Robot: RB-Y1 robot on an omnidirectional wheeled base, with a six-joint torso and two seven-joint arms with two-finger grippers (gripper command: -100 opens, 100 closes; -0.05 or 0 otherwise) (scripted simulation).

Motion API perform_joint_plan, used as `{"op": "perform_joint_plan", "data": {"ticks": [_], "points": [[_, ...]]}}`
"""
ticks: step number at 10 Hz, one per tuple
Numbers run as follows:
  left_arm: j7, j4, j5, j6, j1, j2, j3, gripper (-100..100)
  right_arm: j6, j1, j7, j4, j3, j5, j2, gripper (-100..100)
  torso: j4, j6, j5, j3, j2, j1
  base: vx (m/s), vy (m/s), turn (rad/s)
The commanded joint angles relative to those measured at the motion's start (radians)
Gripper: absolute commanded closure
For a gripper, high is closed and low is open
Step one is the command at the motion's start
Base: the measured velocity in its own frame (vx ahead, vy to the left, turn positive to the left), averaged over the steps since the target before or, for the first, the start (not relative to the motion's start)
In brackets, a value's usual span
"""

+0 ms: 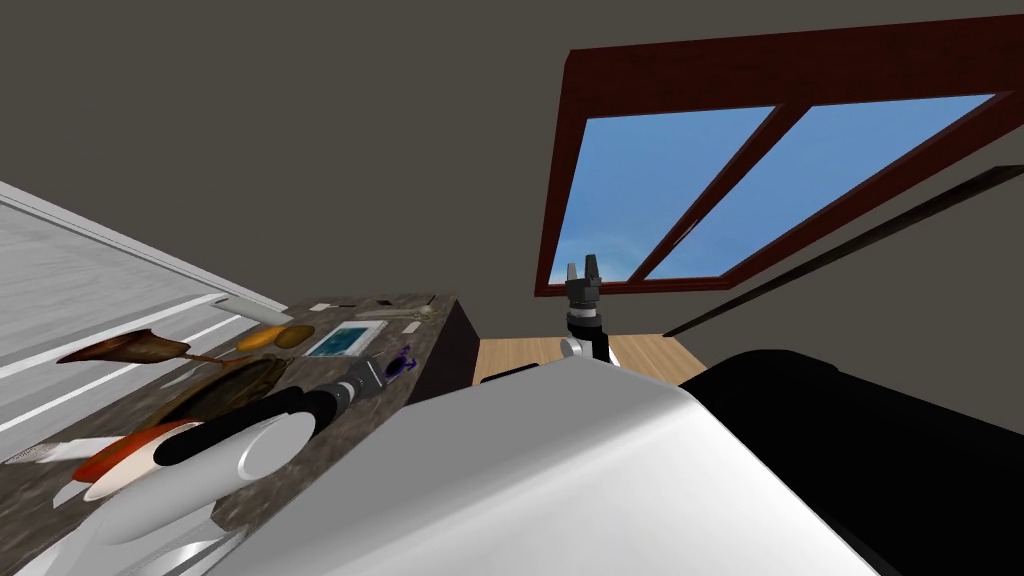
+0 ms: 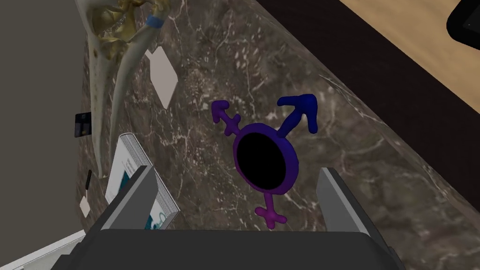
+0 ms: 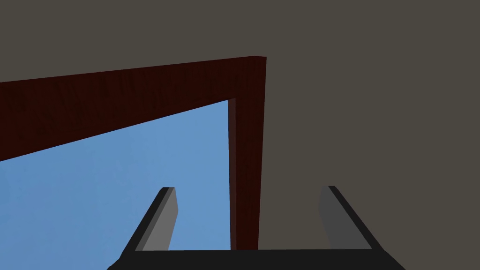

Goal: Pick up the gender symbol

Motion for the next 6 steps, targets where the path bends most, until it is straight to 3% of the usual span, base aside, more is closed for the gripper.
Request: {"op": "perform_joint_plan", "data": {"ticks": [1,2,3,6], "points": [[0.010,0.012,0.012,0.050,0.001,0.009,0.011,-100,0.000,0.000,0.000,0.000,0.000,0.000,0.000,0,0.000,0.000,0.000,0.000,0.000,0.000,0.043,0.029,-0.019],[0.010,0.012,0.012,0.057,0.001,0.009,0.011,-100,0.000,0.000,0.000,0.000,0.000,0.000,0.000,0,0.000,0.000,0.000,0.000,0.000,0.000,0.019,0.014,0.004],[0.029,0.034,0.032,0.095,0.004,0.024,0.032,-100,0.000,0.000,0.000,0.000,0.000,0.000,0.000,0,0.000,0.000,0.000,0.000,0.001,0.000,0.044,0.029,-0.033],[0.048,0.056,0.051,0.185,0.008,0.040,0.052,-100,0.000,0.000,0.000,0.000,0.000,0.000,0.000,0,0.000,0.000,0.000,-0.001,-0.001,0.001,0.055,0.032,-0.023]]}}
